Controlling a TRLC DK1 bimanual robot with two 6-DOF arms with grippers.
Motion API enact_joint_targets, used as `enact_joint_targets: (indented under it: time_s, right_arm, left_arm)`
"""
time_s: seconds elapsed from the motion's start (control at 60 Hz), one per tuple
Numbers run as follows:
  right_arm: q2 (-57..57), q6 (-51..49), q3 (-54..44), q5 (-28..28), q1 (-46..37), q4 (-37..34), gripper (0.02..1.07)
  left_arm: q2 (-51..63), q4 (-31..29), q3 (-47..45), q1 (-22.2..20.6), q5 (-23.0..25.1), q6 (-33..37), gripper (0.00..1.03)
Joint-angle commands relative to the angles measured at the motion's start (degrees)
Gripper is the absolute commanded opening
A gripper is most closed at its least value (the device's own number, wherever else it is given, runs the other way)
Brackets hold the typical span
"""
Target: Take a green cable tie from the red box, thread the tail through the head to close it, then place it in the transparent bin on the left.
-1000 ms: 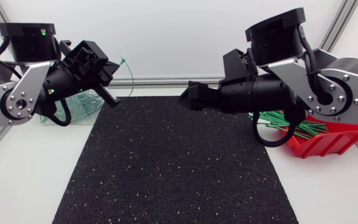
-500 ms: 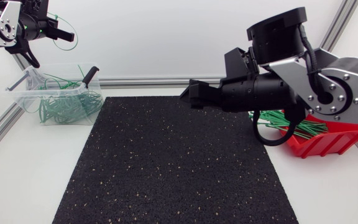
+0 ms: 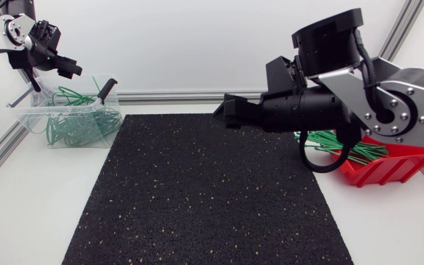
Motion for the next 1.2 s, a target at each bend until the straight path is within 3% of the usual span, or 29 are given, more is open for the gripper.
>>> enact_joint_targets:
  time_s: [0.0,0.3,0.45,0.517,0.633,0.8,0.9,0.983,1.183]
  right_arm:
    - [-0.85,-0.58,-0.90,0.67,0.18,-0.18,1.04]
    - [-3.75,-0.93,-0.46,1.38,-0.26,-2.47,1.04]
    - [-6.38,-2.78,-0.20,5.07,-0.70,-5.72,1.04]
    - [-8.32,-4.18,-0.29,6.30,-2.72,-7.39,1.04]
    - [-11.48,-6.99,-0.99,7.53,-7.11,-10.38,1.04]
    - [-15.70,-11.48,-3.89,8.14,-14.67,-11.78,1.04]
    - [-19.13,-15.08,-6.44,8.14,-20.91,-11.78,1.04]
    - [-22.12,-17.54,-8.11,7.97,-25.13,-12.05,1.04]
    - [-29.50,-21.85,-13.73,7.44,-33.65,-11.87,1.04]
  left_arm:
    - [0.65,-2.29,4.02,-0.07,-0.22,-1.56,1.00]
    - [-6.56,-6.51,1.73,-0.60,0.83,-2.35,1.00]
    - [-10.33,-8.44,0.15,-1.21,1.27,-3.23,1.00]
    - [-12.00,-11.25,-0.47,-1.57,4.44,-4.46,0.99]
    - [-15.87,-12.40,-3.01,-2.09,4.96,-5.95,0.99]
    - [-22.99,-10.29,-10.93,-3.68,4.96,-6.48,0.99]
    - [-29.67,-5.28,-19.45,-5.26,5.32,-5.60,1.00]
    - [-35.65,-3.17,-25.95,-5.35,9.62,-4.72,1.00]
    - [-45.58,-2.11,-36.06,-5.08,14.81,-3.75,1.00]
